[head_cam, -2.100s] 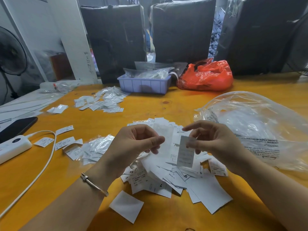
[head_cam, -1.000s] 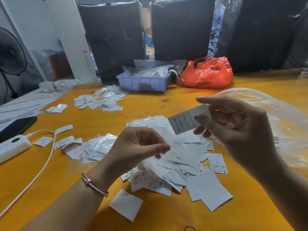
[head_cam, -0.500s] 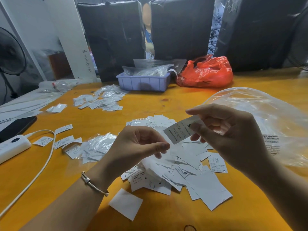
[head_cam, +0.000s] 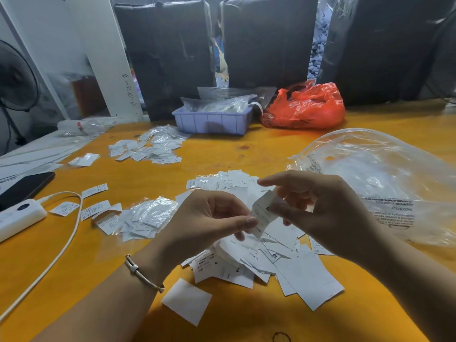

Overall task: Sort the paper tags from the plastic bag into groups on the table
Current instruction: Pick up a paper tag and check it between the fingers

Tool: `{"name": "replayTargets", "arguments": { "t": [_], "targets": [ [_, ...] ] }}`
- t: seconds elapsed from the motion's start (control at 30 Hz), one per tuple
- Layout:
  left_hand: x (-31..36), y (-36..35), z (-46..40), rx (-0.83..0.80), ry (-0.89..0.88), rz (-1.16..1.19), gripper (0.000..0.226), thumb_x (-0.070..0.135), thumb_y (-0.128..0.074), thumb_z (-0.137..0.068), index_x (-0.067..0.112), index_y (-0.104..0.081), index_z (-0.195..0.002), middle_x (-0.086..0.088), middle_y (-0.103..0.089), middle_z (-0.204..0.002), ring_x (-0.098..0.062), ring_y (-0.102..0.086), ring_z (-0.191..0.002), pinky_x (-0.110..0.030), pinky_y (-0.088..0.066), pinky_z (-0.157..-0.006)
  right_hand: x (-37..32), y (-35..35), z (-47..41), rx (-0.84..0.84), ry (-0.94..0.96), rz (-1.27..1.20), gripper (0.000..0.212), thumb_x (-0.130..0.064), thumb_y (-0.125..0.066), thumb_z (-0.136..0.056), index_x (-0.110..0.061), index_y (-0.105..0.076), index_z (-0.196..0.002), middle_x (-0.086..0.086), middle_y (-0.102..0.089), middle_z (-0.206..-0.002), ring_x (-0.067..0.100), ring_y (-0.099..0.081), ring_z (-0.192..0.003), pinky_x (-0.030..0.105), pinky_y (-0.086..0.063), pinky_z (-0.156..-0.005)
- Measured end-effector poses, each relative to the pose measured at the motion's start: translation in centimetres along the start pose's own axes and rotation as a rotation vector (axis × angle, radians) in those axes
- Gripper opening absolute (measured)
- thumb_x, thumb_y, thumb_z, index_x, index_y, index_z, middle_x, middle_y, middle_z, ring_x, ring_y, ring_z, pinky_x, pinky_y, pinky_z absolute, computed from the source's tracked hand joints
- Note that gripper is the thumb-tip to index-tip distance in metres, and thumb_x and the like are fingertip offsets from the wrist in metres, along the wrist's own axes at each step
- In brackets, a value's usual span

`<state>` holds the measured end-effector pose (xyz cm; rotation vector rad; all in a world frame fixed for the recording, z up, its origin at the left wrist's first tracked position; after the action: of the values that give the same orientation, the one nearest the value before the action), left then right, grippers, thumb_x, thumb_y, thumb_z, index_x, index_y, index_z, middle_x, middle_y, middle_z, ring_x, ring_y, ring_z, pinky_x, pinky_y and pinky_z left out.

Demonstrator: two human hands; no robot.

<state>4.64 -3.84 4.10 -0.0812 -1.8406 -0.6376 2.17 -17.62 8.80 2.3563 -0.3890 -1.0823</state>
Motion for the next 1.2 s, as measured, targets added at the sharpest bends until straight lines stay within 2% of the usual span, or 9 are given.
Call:
{"name": "replayTargets", "arguments": {
  "t": [0.13,0.27,0.5,0.63,0.77,0.9,1.03,1.1,1.2],
  "targets": [
    [-0.3,-0.1,-0.1,-0.001,0.029,0.006,0.013,0.03,-0.072,-0.079,0.017,-0.075,-0.078,0.004,-0.076,-0.077,-0.017,-0.071,-0.07,-0.02,-0.055,-0.067,0.8,0.3,-0.1,0.023,-0.048,-0.175,0.035,0.003,-0.07,-0.082,-0.016,-0.069,-0.111,0.002,-0.07,-0.078,0.018,-0.063,-0.059,0.037,-0.053,-0.058],
    [-0.3,-0.1,-0.1,-0.001,0.045,0.05,0.018,0.029,-0.074,-0.082,0.011,-0.076,-0.081,0.002,-0.076,-0.078,-0.018,-0.071,-0.069,-0.02,-0.054,-0.067,1.5,0.0,-0.2,0.018,-0.084,-0.256,0.026,0.002,-0.068,-0.084,-0.012,-0.067,-0.106,0.005,-0.071,-0.079,0.019,-0.064,-0.058,0.029,-0.054,-0.058],
    [-0.4,-0.3,-0.2,0.011,0.067,0.062,0.021,0.031,-0.073,-0.076,0.012,-0.076,-0.083,0.0,-0.077,-0.078,-0.009,-0.068,-0.066,-0.014,-0.048,-0.06,1.5,0.2,0.1,0.132,-0.049,-0.051,0.016,-0.005,-0.069,-0.085,-0.015,-0.073,-0.098,-0.009,-0.068,-0.075,0.012,-0.065,-0.061,0.012,-0.044,-0.054],
    [-0.6,-0.2,-0.2,0.029,0.08,0.104,0.022,0.033,-0.075,-0.076,0.011,-0.076,-0.08,0.0,-0.076,-0.081,-0.007,-0.065,-0.067,-0.014,-0.048,-0.06,1.1,0.2,0.3,0.164,-0.046,-0.012,0.019,-0.006,-0.068,-0.086,-0.017,-0.074,-0.1,-0.012,-0.067,-0.078,0.011,-0.06,-0.064,0.012,-0.041,-0.051],
    [-0.6,0.1,-0.2,0.053,0.084,0.125,0.016,0.028,-0.074,-0.075,0.013,-0.075,-0.079,0.001,-0.076,-0.08,-0.006,-0.065,-0.067,-0.015,-0.049,-0.06,1.6,1.3,0.5,0.239,-0.082,-0.081,0.023,-0.004,-0.071,-0.083,-0.023,-0.073,-0.096,-0.007,-0.069,-0.073,0.013,-0.061,-0.055,0.02,-0.047,-0.05],
    [-0.8,0.3,-0.1,0.071,0.102,0.191,0.01,0.027,-0.074,-0.074,0.018,-0.076,-0.076,-0.004,-0.077,-0.084,-0.018,-0.074,-0.078,-0.018,-0.054,-0.063,1.1,0.1,0.4,0.148,-0.048,-0.035,0.015,-0.007,-0.069,-0.085,-0.017,-0.075,-0.093,-0.01,-0.069,-0.077,0.01,-0.063,-0.064,0.011,-0.042,-0.051],
    [-0.7,0.3,-0.1,0.069,0.1,0.194,0.011,0.026,-0.075,-0.075,0.016,-0.077,-0.078,-0.005,-0.077,-0.084,-0.02,-0.074,-0.081,-0.02,-0.055,-0.064,0.5,-0.8,0.4,0.094,0.0,-0.007,0.014,-0.009,-0.069,-0.085,-0.018,-0.076,-0.094,-0.013,-0.069,-0.081,0.011,-0.063,-0.068,0.018,-0.047,-0.051],
    [-0.6,0.3,-0.1,0.066,0.095,0.2,0.012,0.026,-0.075,-0.075,0.015,-0.076,-0.079,-0.004,-0.077,-0.083,-0.019,-0.074,-0.081,-0.019,-0.054,-0.064,0.7,-0.9,0.5,0.087,-0.012,-0.037,0.014,-0.017,-0.071,-0.084,-0.02,-0.074,-0.097,-0.013,-0.068,-0.081,0.012,-0.063,-0.068,0.024,-0.05,-0.051],
    [-0.6,0.5,-0.1,0.083,0.084,0.203,0.009,0.027,-0.074,-0.075,0.018,-0.076,-0.076,-0.003,-0.077,-0.083,-0.016,-0.073,-0.079,-0.019,-0.054,-0.064,1.7,-1.1,0.6,0.057,-0.088,-0.153,0.028,-0.023,-0.075,-0.078,-0.021,-0.07,-0.106,-0.008,-0.069,-0.08,0.015,-0.065,-0.064,0.032,-0.055,-0.052]
  ]
}}
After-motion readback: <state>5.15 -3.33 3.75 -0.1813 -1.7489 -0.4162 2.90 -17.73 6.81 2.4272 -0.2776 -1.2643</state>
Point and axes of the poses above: each hand's wrist, its own z-axis away from the middle knuckle, its own y-axis out of the back of the hand, x = y × z, the point moved 10 cm from there along -z, towards the middle knuckle
